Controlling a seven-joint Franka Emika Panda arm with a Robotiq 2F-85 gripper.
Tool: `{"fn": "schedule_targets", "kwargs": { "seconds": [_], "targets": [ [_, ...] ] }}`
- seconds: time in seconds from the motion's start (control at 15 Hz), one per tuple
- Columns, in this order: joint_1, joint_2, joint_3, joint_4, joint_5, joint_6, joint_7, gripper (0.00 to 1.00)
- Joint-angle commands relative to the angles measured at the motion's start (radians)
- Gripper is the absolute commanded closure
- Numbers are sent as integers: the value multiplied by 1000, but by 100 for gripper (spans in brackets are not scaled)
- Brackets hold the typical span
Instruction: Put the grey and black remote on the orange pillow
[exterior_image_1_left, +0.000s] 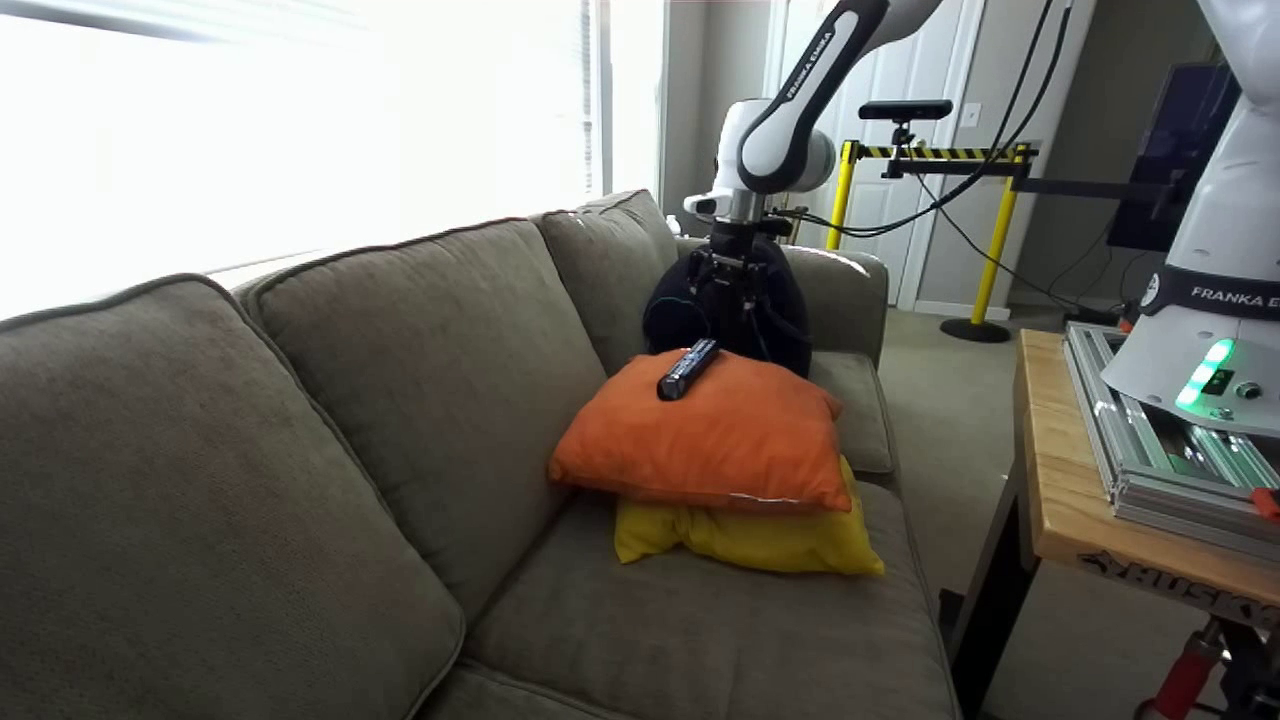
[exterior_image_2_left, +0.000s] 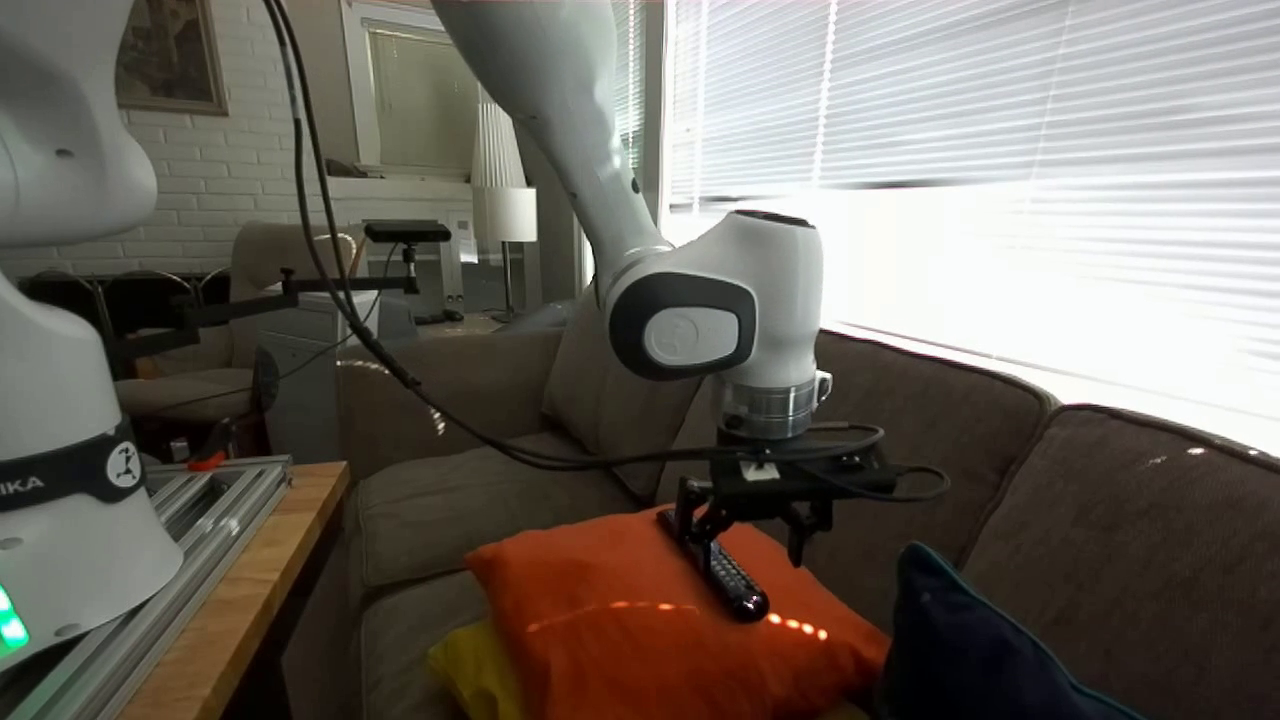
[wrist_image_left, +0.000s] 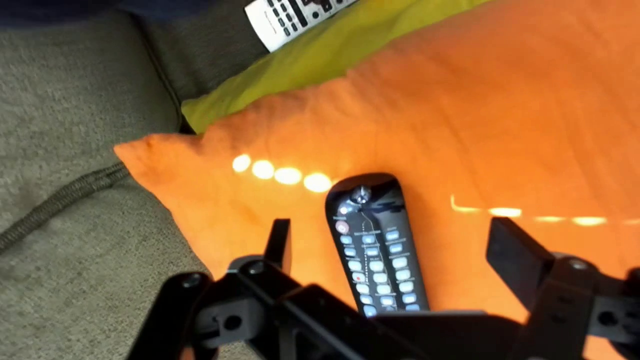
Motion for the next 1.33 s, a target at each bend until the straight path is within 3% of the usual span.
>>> {"fn": "schedule_targets", "kwargs": {
  "seconds": [0.0,0.07,0.4,0.47,0.53,0.8,1.27],
  "targets": [
    [-40,-62,-2,-61,102,-11,70,0],
    [-15,-15,-13,-10,56,-2,30,0],
    [-33,-33,-13,-34,80,-2,56,0],
    [23,-31,-68,-21,57,-23,139,0],
    [81,-10,-129,-13,42,45,244,0],
    [163,79,-226,27,26,105,485,0],
    [188,207,-279,106,32,82,889,0]
  ]
}}
